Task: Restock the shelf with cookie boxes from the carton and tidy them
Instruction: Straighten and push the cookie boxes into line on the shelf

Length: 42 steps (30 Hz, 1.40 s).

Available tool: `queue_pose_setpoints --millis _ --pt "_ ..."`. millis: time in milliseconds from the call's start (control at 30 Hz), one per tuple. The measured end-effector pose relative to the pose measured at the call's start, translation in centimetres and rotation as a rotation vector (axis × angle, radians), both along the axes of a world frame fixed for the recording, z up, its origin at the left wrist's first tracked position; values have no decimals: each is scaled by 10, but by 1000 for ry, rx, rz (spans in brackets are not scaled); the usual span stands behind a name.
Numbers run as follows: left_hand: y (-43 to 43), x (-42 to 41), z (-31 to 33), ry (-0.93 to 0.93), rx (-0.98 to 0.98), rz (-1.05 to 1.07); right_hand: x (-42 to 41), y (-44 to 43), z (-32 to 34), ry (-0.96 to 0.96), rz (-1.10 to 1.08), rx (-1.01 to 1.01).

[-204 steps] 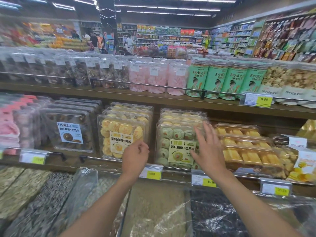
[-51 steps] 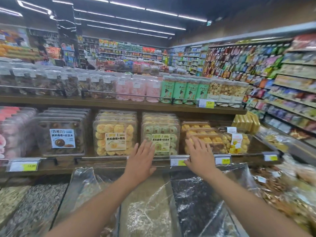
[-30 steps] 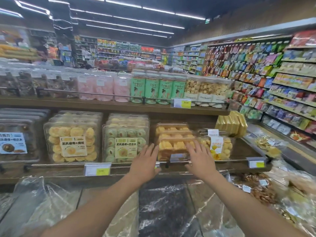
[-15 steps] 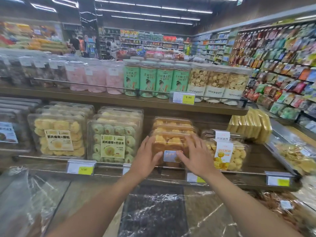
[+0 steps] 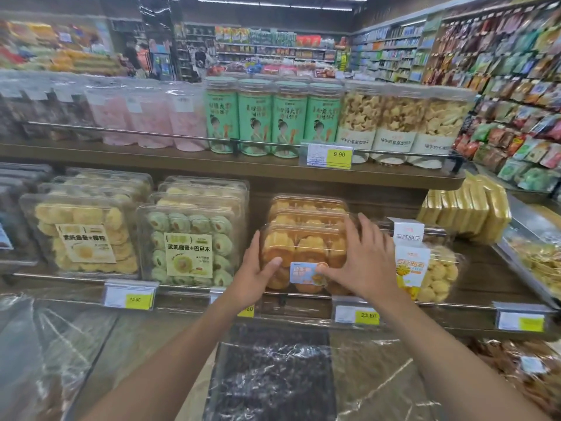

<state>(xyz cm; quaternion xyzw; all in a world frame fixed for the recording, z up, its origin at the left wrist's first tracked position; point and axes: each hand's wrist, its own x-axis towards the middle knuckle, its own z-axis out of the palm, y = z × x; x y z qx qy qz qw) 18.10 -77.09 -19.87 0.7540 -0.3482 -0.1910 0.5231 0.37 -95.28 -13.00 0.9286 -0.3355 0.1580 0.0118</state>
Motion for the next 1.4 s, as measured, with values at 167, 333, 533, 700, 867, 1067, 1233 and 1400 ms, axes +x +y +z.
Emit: queue_pose_setpoints --millis 167,333,533,700,867,1067,1233,1400 --pt "6 10 1 34 25 1 15 -2 13 90 16 68" --pt "6 2 10 53 45 -35 16 -12 22 155 20 141" --pt "8 1 7 90 18 -59 13 -14 28 157 55 181" --pt "6 5 2 145 -25 -60 8 -16 24 201 54 148" --pt "9 2 5 148 -35 -54 5 -13 19 166 53 148" --pt "17 -10 9 88 29 -25 -2 -8 15 144 89 92" --pt "24 -19 16 57 71 -11 -11 2 10 121 85 90" --pt "30 -22 23 -14 138 1 -17 10 13 112 82 101"
